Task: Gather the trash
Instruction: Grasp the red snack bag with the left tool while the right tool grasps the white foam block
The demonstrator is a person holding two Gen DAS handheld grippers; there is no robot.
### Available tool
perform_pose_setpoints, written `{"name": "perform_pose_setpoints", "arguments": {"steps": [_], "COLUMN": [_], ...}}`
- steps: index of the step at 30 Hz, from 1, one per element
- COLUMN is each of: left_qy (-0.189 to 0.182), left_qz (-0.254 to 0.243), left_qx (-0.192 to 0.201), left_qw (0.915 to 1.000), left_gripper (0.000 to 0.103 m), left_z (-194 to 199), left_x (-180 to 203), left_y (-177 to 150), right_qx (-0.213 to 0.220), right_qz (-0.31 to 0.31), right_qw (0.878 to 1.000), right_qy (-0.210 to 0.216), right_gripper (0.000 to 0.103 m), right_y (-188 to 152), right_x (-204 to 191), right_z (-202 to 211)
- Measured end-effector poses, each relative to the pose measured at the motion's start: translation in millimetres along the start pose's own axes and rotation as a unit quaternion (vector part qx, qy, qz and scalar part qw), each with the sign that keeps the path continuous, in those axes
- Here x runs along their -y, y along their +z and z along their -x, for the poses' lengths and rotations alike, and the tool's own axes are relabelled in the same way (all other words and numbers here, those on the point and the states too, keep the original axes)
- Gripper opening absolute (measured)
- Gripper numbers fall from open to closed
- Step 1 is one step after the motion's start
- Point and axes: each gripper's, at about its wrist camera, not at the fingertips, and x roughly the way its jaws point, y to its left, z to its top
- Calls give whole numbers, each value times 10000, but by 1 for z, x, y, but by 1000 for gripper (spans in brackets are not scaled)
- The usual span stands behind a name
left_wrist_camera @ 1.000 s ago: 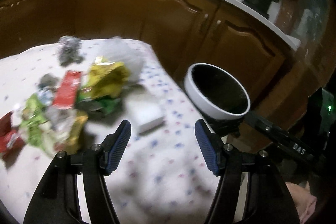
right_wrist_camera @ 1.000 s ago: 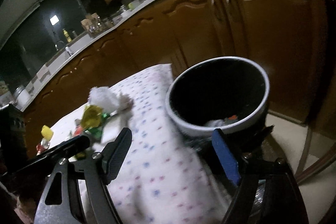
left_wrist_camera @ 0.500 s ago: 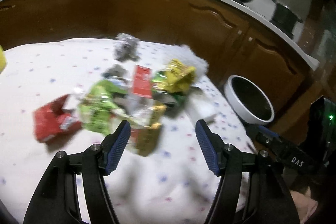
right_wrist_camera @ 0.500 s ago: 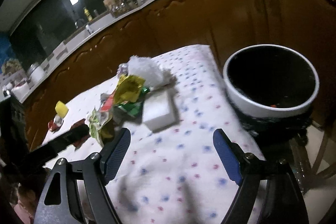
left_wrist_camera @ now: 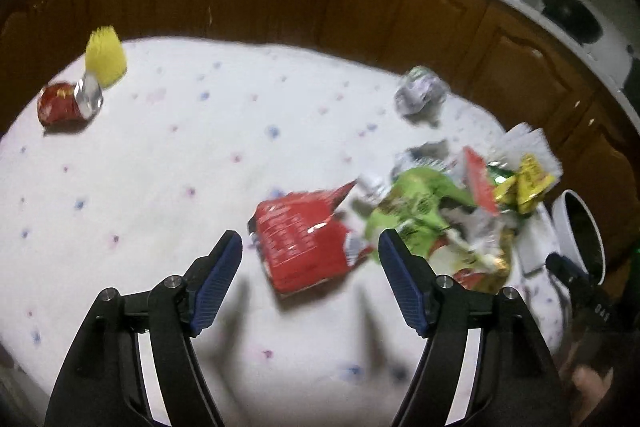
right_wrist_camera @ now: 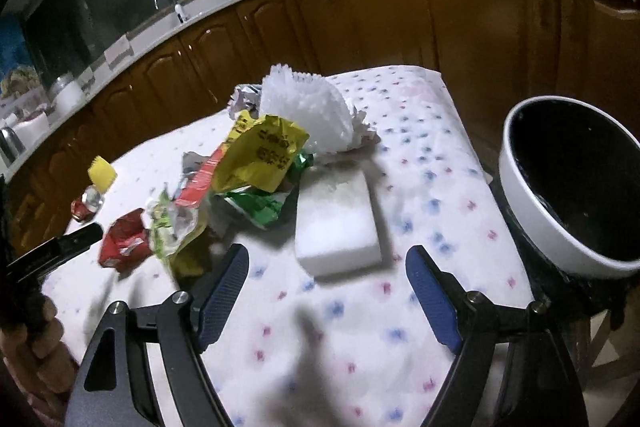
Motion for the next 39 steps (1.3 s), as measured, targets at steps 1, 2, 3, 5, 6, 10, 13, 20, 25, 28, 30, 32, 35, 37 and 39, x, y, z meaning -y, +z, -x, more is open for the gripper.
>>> {"name": "perform_pose_setpoints", "arguments": {"steps": [1,2,3,5,6,10,13,20,25,28,30,32,35,37,39], "left_qy": [17,45,73,75,-40,-178,-359,-834,-1194,-1386,-1549,-1693,-1998,-2136,-2314], "left_qz": [4,-5,-23,-32,4,-75,-105,-213,-458,-513,-603,-759,-982,-1115,-1254], "left_qx": [-56,-118,-158,-325,-391,-296,-177,195,291,248,267,289,258,239,155], "left_qw": [10000,9999,9998,9994,9992,9994,9991,9961,9914,9887,9857,9822,9746,9702,9646], "left_gripper": [72,72,72,68,54,42,38,20,1,1,1,1,1,1,1], "left_z": [-4,-9,-14,-23,-26,-18,-7,29,44,45,49,55,62,65,64], "left_x": [0,-1,2,3,2,8,11,29,53,64,75,87,108,123,141], "left_y": [-1,-2,-4,-8,-9,-11,-9,0,-2,-6,-8,-11,-14,-17,-19], "right_qx": [-41,-74,-101,-146,-168,-202,-87,133,281,357,401,487,588,644,689], "right_qz": [4,12,23,27,25,-68,-59,-223,-345,-384,-387,-394,-423,-459,-484], "right_qw": [10000,10000,9999,9999,9998,9998,9999,9995,9989,9985,9983,9979,9973,9968,9964], "right_qy": [-9,-38,-60,-48,-44,-10,17,161,167,163,180,173,154,116,56], "right_gripper": [82,82,82,81,80,50,48,48,48,48,48,48,48,48,48], "right_y": [2,3,4,6,6,4,2,-12,-22,-24,-25,-25,-24,-23,-22], "right_x": [0,0,0,-1,0,4,7,18,28,31,32,34,39,44,49], "right_z": [-5,-9,-13,-19,-21,-23,-13,26,52,62,69,77,87,93,99]}}
